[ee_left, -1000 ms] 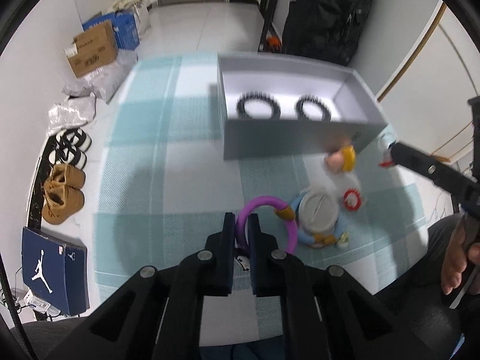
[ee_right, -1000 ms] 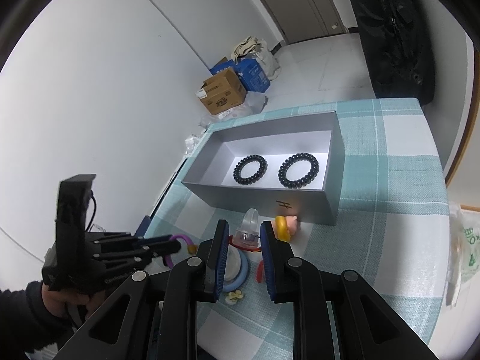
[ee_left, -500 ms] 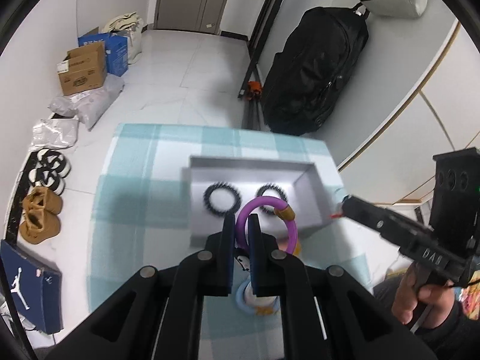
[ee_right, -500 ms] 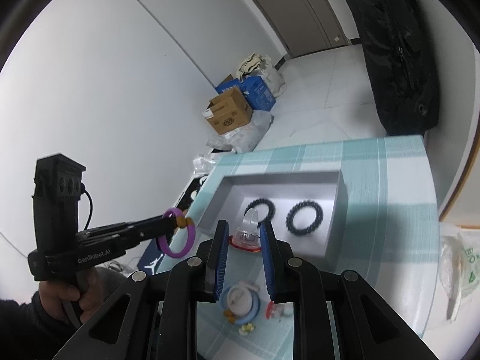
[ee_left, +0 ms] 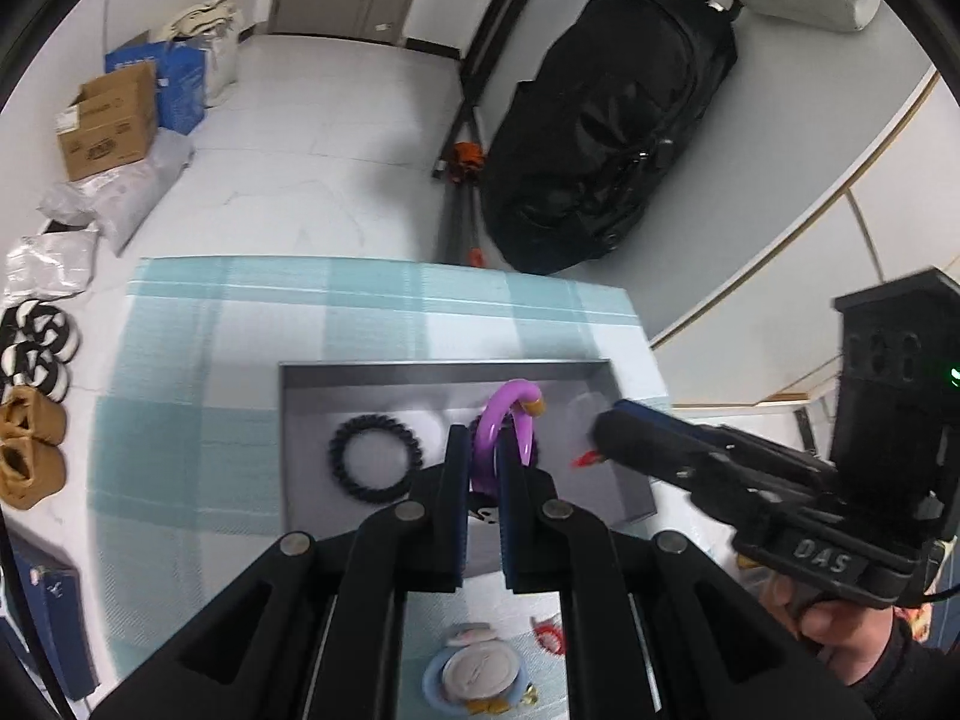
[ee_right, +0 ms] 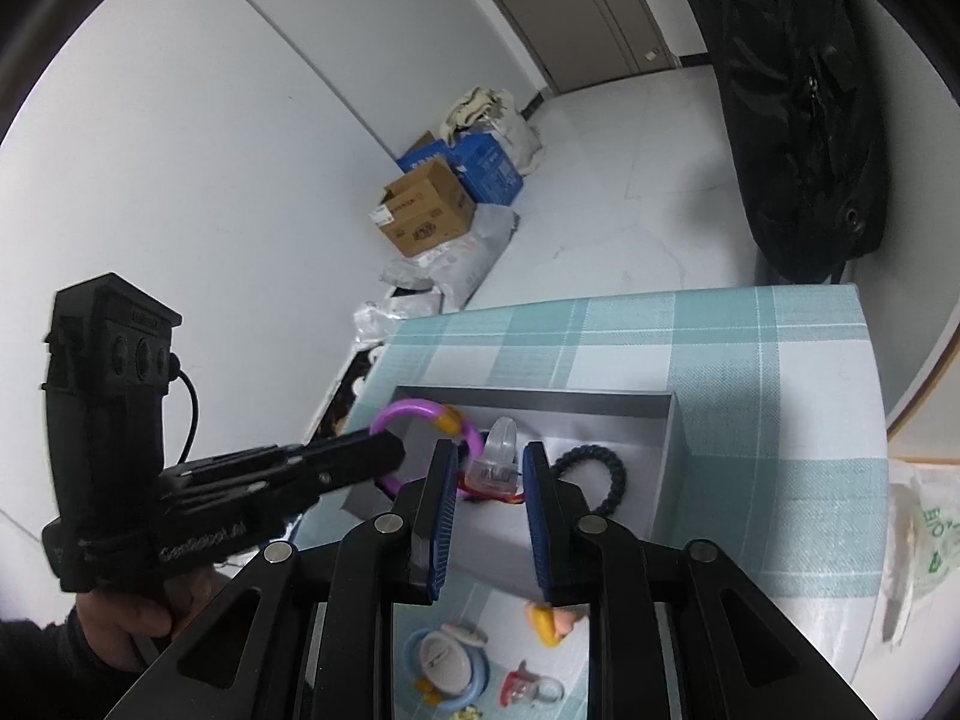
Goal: Organize jewelry
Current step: 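Carry the purple ring into the box with the left tool while the right tool drops the clear item, then move the left tool to the blue round container and grasp it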
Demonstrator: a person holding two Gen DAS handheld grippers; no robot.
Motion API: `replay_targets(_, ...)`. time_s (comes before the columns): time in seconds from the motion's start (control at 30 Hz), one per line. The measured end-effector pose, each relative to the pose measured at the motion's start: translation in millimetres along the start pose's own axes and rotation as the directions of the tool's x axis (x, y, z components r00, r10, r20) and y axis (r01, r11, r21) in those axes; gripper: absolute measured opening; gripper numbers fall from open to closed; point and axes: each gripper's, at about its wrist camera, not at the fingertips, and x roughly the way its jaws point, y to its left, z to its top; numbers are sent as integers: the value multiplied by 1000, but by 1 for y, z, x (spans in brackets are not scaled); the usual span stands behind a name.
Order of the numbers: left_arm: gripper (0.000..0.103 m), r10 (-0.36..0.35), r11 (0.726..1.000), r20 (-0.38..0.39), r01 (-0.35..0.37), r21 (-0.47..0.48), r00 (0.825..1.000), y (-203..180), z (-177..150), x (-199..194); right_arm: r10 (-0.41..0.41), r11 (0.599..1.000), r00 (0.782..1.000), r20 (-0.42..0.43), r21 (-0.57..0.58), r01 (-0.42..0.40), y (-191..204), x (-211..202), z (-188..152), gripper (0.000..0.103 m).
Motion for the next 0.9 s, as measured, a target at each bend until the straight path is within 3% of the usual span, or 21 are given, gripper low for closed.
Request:
replay_targets(0.1,9,-15,1000,-23,15,-6,1000,3,3,4,-5,1000,1000,-14,23,5,-6,4,1,31)
replay_targets(0.13,16,-30,999,-24,30,-12,999,4,3,4,-18,1000,1000,-7,24,18,-7,3,2,41)
replay_targets(0.2,41,-40,999,-9,40,-21,999,7,3,0,-24,999,999,25,36,23,-9,-4,1,58)
replay_targets(0.23,58,-36,999,8,36,-30,999,8,2,-5,-19,999,999,37,39,17,-10,-7,1,62)
replay_targets(0.27,61,-42,998,24,42,-39,999,9,1,-8,-18,999,999,46,42,16,-12,-11,0,62)
replay_targets(0.33,61,-65,997,34,66,-38,997,8,-1,-13,-19,999,998,59,52,16,-14,-18,-1,64)
replay_targets(0.9,62,64,998,66,-65,11,996,-14,-40,-34,-45,996,993,110,76,37,-20,-65,-41,81)
